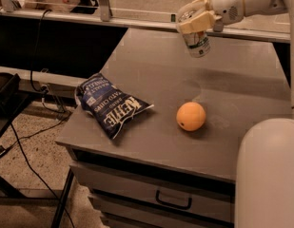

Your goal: Place 7up can upright

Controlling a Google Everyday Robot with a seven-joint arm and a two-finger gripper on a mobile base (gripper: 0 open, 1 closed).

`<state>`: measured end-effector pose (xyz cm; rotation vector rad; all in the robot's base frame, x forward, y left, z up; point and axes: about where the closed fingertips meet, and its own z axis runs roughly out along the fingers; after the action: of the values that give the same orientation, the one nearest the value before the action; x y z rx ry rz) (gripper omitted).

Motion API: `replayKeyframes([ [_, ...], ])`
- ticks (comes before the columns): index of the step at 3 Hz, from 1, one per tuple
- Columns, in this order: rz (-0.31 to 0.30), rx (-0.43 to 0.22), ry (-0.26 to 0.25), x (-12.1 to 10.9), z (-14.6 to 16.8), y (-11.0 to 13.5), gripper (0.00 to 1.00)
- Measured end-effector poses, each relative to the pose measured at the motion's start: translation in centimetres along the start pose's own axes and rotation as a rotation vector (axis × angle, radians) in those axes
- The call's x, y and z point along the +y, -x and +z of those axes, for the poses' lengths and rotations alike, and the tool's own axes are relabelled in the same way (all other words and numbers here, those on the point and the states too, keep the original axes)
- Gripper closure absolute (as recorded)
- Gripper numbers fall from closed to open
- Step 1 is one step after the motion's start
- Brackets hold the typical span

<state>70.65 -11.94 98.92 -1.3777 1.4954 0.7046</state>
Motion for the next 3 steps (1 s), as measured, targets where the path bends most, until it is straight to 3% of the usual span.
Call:
replayKeyframes([
  [1,-0.028,-0.021,-0.049,0.4,-2.0,1.3,1.00],
  [3,-0.016,-0.138,-0.112,2.5,-5.9,1.7,1.00],
])
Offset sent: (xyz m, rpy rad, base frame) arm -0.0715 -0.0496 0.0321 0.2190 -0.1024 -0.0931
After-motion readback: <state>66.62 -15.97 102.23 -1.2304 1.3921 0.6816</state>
